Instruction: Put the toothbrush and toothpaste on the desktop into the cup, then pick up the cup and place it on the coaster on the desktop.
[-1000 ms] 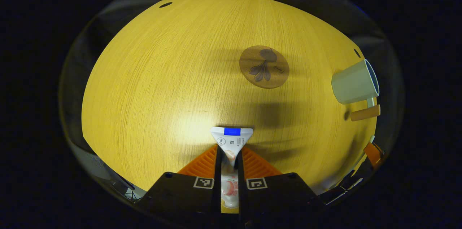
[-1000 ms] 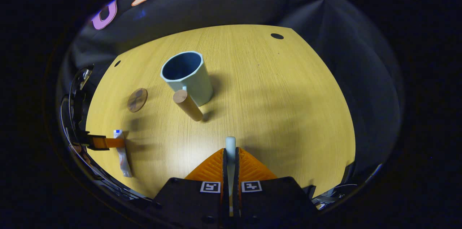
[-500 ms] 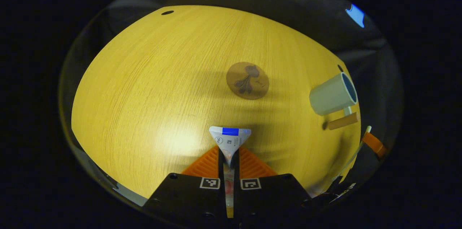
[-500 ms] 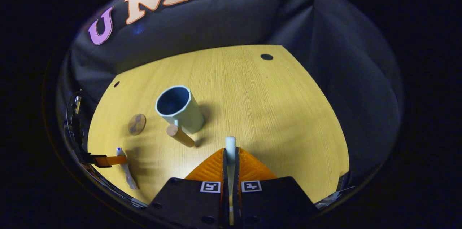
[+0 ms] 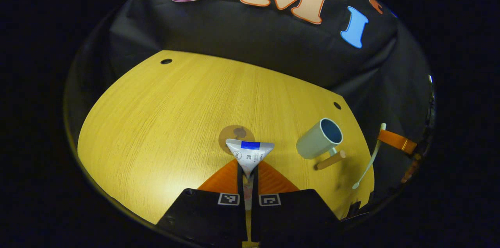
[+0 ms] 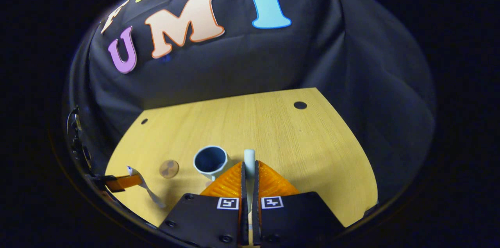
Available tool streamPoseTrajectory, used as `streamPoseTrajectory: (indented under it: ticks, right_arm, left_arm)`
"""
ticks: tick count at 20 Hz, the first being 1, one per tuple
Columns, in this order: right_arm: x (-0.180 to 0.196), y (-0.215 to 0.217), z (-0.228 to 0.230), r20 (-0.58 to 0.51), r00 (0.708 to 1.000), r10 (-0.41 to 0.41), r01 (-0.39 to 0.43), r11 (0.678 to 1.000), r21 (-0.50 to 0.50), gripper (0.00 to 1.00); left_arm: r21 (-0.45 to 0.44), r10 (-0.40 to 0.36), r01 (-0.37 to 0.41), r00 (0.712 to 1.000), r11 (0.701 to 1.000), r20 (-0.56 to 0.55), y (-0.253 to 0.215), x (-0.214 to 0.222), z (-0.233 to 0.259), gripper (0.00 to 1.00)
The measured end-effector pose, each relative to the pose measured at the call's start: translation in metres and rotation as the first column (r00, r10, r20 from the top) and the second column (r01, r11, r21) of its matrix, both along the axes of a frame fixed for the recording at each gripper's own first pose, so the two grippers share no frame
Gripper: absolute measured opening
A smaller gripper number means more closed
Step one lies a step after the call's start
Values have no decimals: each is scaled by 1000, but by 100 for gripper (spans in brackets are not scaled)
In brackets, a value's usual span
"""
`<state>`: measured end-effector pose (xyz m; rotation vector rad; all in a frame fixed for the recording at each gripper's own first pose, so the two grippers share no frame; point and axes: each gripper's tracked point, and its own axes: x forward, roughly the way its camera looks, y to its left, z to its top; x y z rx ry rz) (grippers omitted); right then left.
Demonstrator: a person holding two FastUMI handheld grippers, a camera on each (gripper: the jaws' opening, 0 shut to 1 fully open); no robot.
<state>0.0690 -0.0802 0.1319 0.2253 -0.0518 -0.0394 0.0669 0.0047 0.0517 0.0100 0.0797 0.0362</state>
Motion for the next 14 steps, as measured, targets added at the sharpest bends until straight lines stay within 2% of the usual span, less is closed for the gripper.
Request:
streamPoseTrajectory:
  ticks: [3,7,10,12,14]
  right_arm:
    - [1,-3,32,87,996,-4,3,1000,10,7]
    - [8,7,70,183,981,57,-65,997,39,6]
    - [13,25,105,310,943,121,-141,989,44,6]
    - [21,36,117,367,917,156,-176,984,21,6]
    - [35,43,120,400,901,169,-174,985,-25,6]
  left_arm:
    - [49,-25,19,992,999,127,-16,2,33,4]
    - [90,-88,70,972,993,220,-50,5,59,2]
    - [92,-148,122,921,988,361,-80,1,93,2]
    - [108,-168,135,898,985,408,-92,-3,100,2]
    - [119,-192,155,877,981,441,-105,-4,110,2]
